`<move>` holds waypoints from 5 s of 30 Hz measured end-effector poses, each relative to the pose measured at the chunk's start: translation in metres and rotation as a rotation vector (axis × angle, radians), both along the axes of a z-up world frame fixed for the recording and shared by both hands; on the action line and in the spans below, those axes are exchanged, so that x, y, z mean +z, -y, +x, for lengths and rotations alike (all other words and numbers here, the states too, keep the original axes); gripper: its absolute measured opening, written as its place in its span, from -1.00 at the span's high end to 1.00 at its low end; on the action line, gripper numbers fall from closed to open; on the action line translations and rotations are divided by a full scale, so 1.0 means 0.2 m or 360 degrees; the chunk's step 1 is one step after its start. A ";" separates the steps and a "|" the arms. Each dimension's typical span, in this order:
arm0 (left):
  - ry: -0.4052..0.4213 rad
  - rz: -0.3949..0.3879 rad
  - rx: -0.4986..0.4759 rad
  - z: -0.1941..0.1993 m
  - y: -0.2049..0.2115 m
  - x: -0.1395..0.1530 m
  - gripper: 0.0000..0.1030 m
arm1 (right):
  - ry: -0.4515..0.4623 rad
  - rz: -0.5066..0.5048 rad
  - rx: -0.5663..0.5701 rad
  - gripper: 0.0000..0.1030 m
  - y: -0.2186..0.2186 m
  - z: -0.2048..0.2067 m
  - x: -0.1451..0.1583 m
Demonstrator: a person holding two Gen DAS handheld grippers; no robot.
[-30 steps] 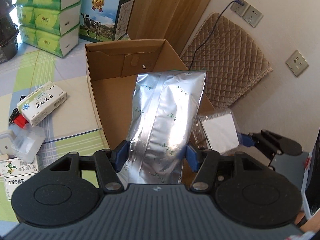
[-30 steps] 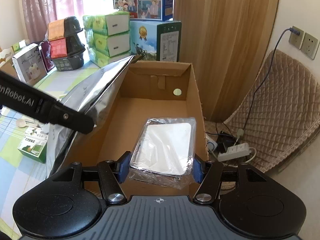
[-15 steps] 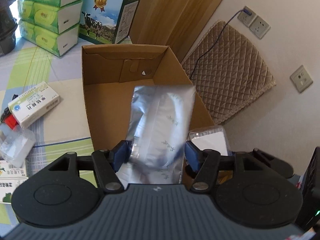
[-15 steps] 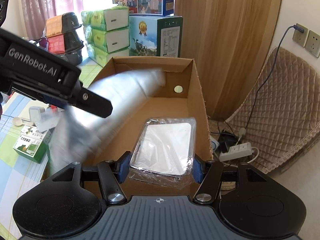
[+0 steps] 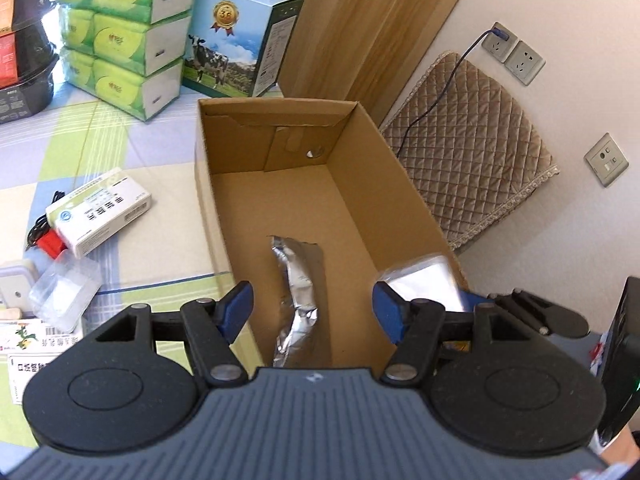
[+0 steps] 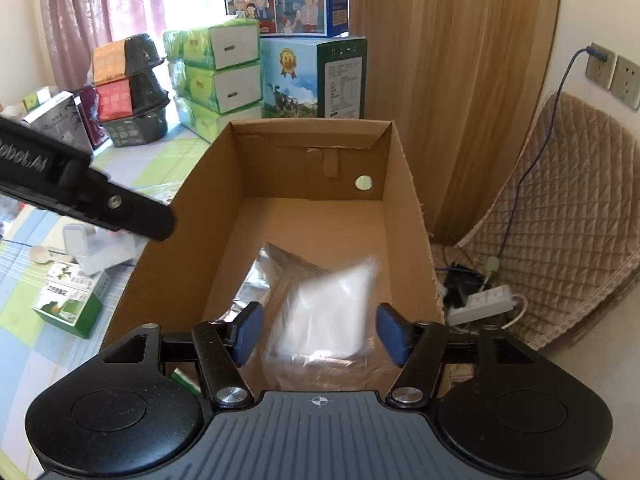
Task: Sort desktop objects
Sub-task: 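Open the left tool dropping the foil bag while the right tool releases the tray, then move both tools back over the medicine boxes on the table, then grasp the green-and-white spray box with the right tool, then grasp the white vitamin A box with the left tool while the right tool holds the spray box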
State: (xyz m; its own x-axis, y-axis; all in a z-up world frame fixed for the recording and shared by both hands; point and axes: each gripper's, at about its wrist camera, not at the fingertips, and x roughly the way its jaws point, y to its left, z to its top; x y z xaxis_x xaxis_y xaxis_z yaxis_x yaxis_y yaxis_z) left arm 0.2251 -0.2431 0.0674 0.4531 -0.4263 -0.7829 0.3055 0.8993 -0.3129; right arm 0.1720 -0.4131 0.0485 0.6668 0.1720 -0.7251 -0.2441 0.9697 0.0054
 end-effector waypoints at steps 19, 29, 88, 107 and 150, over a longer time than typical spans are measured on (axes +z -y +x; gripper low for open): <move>0.0040 0.0094 0.0029 -0.20 -0.27 0.04 -0.38 | 0.0045 -0.0101 0.0087 -0.52 -0.16 -0.21 0.12; 0.0098 0.0151 0.0067 -0.36 -0.48 0.11 -0.48 | 0.0092 -0.0119 0.0158 -0.56 -0.31 -0.34 0.20; 0.0252 0.0681 -0.0212 -0.48 -1.40 -0.28 -0.81 | -0.0140 -0.0272 0.0992 -0.78 -1.31 -0.26 -0.19; 0.0244 0.0742 -0.0691 -0.23 -1.38 -0.60 -0.81 | -0.0242 -0.0580 0.1538 -0.42 -1.63 0.06 -0.58; 0.0366 0.0667 -0.0995 -0.02 -1.13 -0.70 -0.76 | -0.0617 -0.0490 0.1024 -0.02 -1.35 0.14 -0.65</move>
